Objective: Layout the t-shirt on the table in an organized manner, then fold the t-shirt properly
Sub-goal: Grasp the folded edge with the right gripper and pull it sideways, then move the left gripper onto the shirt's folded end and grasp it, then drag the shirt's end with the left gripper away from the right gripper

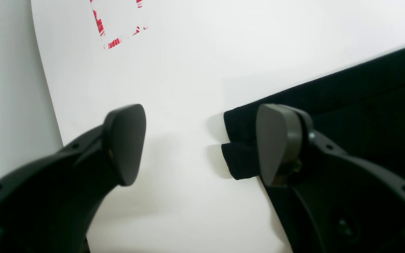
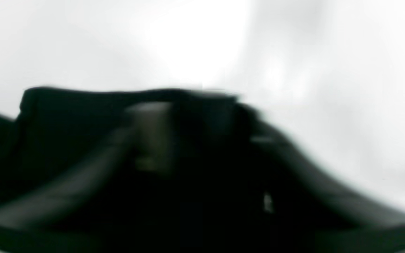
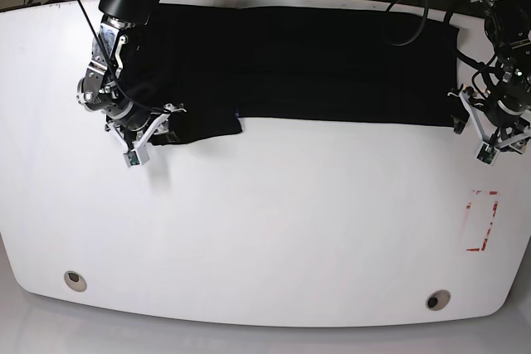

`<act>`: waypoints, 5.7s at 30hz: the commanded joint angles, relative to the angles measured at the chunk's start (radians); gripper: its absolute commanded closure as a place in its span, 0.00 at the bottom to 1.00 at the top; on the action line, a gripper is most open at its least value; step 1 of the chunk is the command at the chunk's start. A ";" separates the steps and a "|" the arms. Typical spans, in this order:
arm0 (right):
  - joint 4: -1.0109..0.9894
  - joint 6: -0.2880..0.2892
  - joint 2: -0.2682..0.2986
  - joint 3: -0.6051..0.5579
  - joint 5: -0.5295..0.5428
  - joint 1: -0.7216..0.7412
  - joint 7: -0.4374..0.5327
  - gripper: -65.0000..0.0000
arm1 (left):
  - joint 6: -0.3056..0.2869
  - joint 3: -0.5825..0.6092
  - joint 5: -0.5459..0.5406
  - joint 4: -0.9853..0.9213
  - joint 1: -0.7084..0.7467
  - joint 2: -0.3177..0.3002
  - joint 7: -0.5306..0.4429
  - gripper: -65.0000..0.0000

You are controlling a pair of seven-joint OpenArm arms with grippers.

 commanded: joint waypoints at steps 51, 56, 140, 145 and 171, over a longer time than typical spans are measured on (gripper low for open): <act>0.554 0.002 0.341 -0.365 0.839 -0.406 -0.206 1.00 | 0.002 0.042 0.002 0.011 -0.011 0.019 -0.017 0.31; 0.557 0.002 0.344 -0.388 0.839 -0.438 -0.211 1.00 | 0.002 0.042 0.002 0.011 -0.009 0.019 -0.017 0.31; 0.070 0.002 0.269 -0.202 0.165 -0.264 0.056 0.99 | 0.002 0.111 -0.058 -0.235 -0.006 0.124 -0.020 0.87; 0.063 0.002 0.288 -0.202 0.165 -0.261 0.056 0.99 | 0.002 0.156 0.001 -0.278 -0.061 0.110 -0.020 0.87; 0.068 0.002 0.264 -0.202 0.167 -0.264 0.058 1.00 | 0.002 0.153 0.008 -0.104 -0.166 0.105 0.107 0.60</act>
